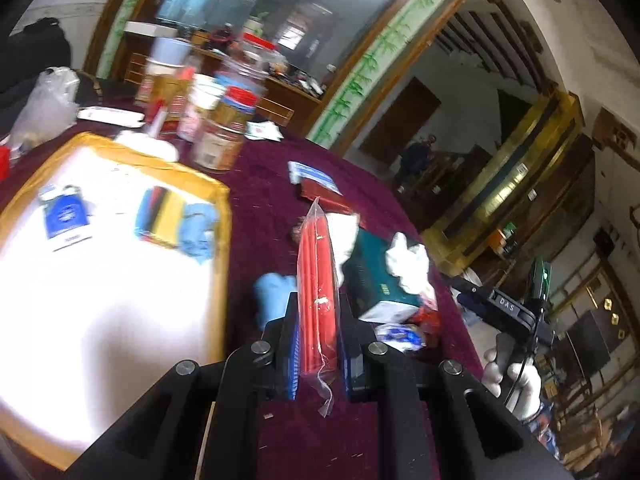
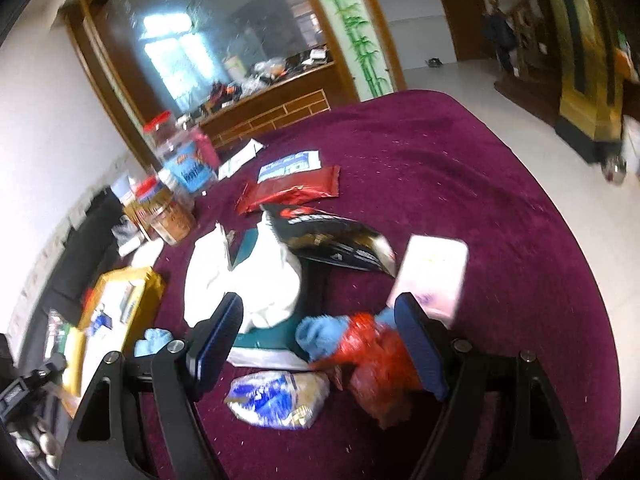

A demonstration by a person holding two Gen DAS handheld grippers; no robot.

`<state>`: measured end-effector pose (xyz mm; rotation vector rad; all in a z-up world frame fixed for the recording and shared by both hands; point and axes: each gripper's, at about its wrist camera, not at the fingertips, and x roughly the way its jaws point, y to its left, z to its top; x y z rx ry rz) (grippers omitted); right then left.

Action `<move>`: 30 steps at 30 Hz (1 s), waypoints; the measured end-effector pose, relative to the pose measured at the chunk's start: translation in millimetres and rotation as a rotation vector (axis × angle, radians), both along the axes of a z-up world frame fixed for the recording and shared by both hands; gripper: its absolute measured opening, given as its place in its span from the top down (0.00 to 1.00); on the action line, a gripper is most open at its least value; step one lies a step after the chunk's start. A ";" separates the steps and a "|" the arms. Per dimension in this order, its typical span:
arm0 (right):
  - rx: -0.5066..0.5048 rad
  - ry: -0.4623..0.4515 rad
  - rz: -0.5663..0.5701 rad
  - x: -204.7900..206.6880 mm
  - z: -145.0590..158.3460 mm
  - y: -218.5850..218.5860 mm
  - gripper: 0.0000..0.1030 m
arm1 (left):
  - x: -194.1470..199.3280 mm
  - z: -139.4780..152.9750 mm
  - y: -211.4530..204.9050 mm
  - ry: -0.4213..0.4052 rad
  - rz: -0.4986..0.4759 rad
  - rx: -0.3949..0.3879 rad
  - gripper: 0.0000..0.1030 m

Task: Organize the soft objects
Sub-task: 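Place the red-stick bag in the tray with the left tool while the right tool places a white plastic bag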

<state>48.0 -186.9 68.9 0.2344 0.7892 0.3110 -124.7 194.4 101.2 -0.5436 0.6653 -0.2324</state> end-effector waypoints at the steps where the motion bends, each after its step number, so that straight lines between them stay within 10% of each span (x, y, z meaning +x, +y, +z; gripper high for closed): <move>1: -0.017 0.007 0.013 4.6 -0.9 8.5 0.25 | -4.4 -1.7 8.0 0.004 0.018 -0.002 0.86; 8: -0.163 0.055 0.085 36.8 -20.4 68.8 0.33 | -35.7 -14.4 66.1 0.046 0.179 -0.009 0.86; 13: -0.175 0.060 0.102 39.7 -21.8 79.3 0.81 | -48.3 -22.9 93.5 0.068 0.245 -0.010 0.86; 30: -0.100 -0.028 0.346 -38.3 37.2 157.6 0.83 | 60.8 -60.1 123.6 0.304 0.231 0.057 0.74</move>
